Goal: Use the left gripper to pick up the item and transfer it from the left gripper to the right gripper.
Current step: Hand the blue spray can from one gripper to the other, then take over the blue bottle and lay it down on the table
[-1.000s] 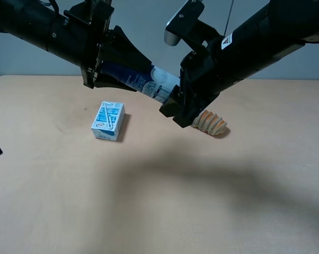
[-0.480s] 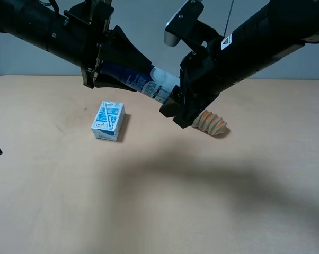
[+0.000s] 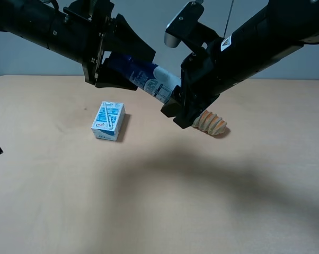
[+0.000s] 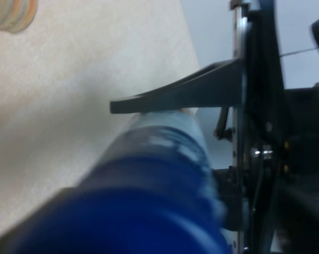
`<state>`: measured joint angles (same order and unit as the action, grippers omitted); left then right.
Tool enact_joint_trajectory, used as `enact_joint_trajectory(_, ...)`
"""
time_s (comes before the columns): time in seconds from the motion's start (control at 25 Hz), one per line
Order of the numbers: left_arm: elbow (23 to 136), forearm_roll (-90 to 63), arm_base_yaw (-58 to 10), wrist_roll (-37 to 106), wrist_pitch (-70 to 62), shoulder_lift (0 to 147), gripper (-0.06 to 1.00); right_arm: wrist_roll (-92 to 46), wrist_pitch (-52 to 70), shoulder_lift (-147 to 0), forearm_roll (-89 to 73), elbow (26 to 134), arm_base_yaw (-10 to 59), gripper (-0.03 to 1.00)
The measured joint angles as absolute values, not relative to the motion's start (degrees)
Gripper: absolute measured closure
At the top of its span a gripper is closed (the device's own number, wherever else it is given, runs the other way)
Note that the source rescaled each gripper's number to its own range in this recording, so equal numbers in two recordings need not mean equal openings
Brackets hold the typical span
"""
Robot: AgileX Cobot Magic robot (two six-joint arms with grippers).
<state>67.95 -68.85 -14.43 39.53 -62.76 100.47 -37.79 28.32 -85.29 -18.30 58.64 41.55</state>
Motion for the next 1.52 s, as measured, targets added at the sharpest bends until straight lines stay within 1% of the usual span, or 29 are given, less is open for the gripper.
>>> enact_joint_trajectory(0.04, 68.0, -68.9, -14.4, 39.5, -62.8, 100.3, 0.20, -37.8, 28.5, -85.3, -18.3, 58.6, 41.6, 0.97)
enact_joint_trajectory(0.08, 68.0, -68.9, -14.4, 39.5, -62.8, 100.3, 0.11, -37.8, 28.6, -85.3, -18.3, 58.6, 41.6, 0.97)
enact_joint_trajectory(0.12, 68.0, -68.9, -14.4, 39.5, -62.8, 100.2, 0.05, -37.8, 28.7, -85.3, -18.3, 58.6, 41.6, 0.97)
enact_joint_trajectory(0.2, 68.0, -68.9, -14.4, 39.5, -62.8, 100.2, -0.01, -37.8, 28.7, -85.3, -18.3, 58.6, 41.6, 0.97)
enact_joint_trajectory(0.28, 68.0, -68.9, -14.4, 39.5, -62.8, 100.2, -0.04, -37.8, 28.7, -85.3, -18.3, 58.6, 41.6, 0.97)
enact_joint_trajectory(0.44, 68.0, -68.9, -14.4, 39.5, -62.8, 100.2, -0.05, -37.8, 28.7, -85.3, -18.3, 58.6, 41.6, 0.97)
enact_joint_trajectory(0.76, 68.0, -68.9, -13.6, 39.5, -63.3, 100.1, -0.05, -37.8, 28.7, -85.3, -18.3, 58.6, 41.6, 0.97)
enact_joint_trajectory(1.24, 68.4, -68.8, -6.5, 39.5, -66.9, 99.8, -0.05, -37.8, 28.7, -85.3, -18.3, 58.6, 41.6, 0.97)
enact_joint_trajectory(1.52, 70.1, -68.9, -1.4, 39.5, -67.0, 95.9, -0.05, -37.8, 28.7, -85.3, -18.3, 58.6, 41.6, 0.97)
